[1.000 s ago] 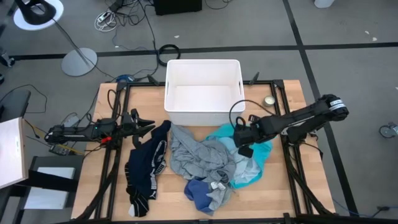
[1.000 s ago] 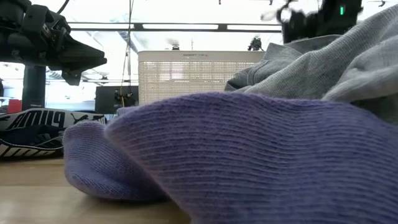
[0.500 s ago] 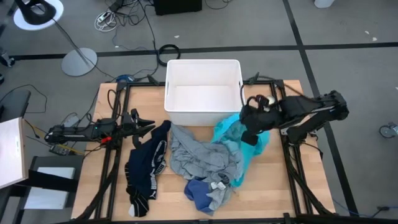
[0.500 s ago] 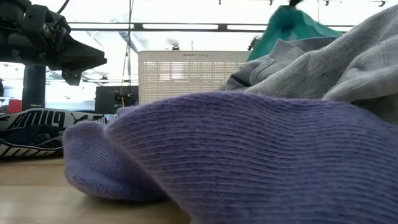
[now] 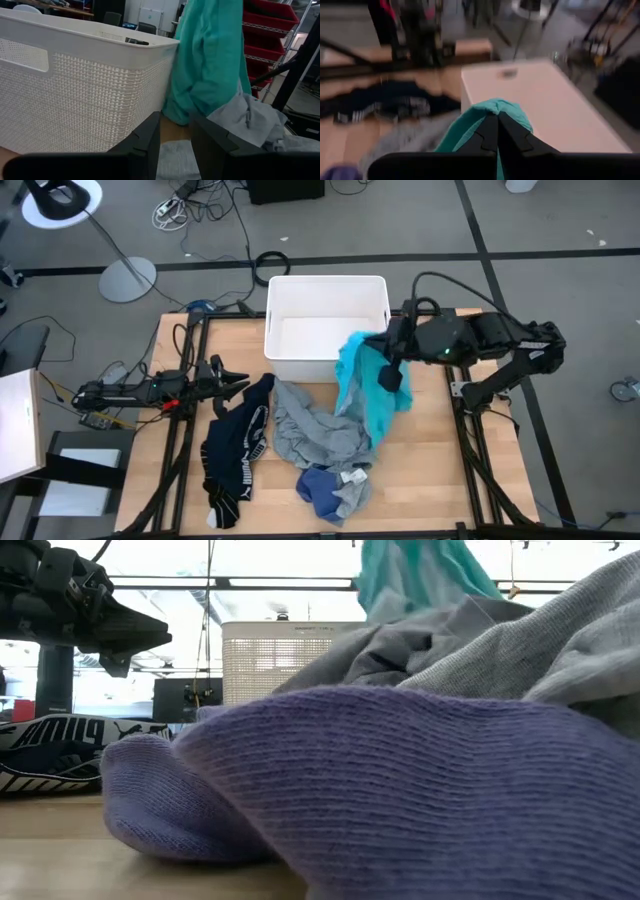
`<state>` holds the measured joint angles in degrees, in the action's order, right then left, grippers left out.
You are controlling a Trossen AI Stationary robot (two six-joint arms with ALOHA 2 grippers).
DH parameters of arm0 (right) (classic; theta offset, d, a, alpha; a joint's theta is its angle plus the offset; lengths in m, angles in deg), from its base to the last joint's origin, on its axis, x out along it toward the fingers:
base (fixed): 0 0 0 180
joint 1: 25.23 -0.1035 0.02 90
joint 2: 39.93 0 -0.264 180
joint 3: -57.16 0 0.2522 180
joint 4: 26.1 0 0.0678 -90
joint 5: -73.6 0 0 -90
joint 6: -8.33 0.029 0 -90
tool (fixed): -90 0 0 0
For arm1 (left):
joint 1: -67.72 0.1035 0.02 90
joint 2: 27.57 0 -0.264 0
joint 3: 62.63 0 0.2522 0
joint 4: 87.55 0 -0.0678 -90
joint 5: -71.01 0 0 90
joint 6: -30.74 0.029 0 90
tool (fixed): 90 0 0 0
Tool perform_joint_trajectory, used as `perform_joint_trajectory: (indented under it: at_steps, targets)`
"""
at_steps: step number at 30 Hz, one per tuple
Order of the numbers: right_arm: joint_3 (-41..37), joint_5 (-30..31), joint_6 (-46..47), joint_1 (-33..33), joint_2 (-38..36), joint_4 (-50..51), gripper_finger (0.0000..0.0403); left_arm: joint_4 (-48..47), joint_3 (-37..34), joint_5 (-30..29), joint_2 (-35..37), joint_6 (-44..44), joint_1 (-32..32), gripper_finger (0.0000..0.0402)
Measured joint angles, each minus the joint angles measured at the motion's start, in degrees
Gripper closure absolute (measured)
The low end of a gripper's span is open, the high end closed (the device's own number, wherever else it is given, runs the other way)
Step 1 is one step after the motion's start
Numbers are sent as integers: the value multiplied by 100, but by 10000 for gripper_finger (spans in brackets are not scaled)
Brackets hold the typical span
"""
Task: Sort clothes
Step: Put the blue shorts into the white laundry bin
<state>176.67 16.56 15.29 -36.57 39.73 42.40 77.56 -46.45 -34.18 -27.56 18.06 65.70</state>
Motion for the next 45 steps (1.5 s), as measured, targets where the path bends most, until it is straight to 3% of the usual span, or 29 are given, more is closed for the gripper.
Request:
perform_joint_trajectory:
  at_steps: [14, 27, 33, 40, 45]
  targets:
    - [2, -602, -1724, 883, 0, -3453, 403, -2, 0, -1, 0, -1, 1, 294]
    - [9, -2297, -2166, 2280, 754, -7152, 403, 29, 0, -1, 0, 1, -1, 294]
    - [14, -2659, -2082, 2890, 1291, -8985, 403, 44, 0, 0, 0, 0, 0, 294]
    - [1385, -3639, -1269, 3450, 2264, -9943, 403, 42, 0, 0, 0, 1, 0, 294]
    - [2656, -3922, -615, 3591, 2958, -9401, 403, 39, 2, 0, 0, -1, 0, 294]
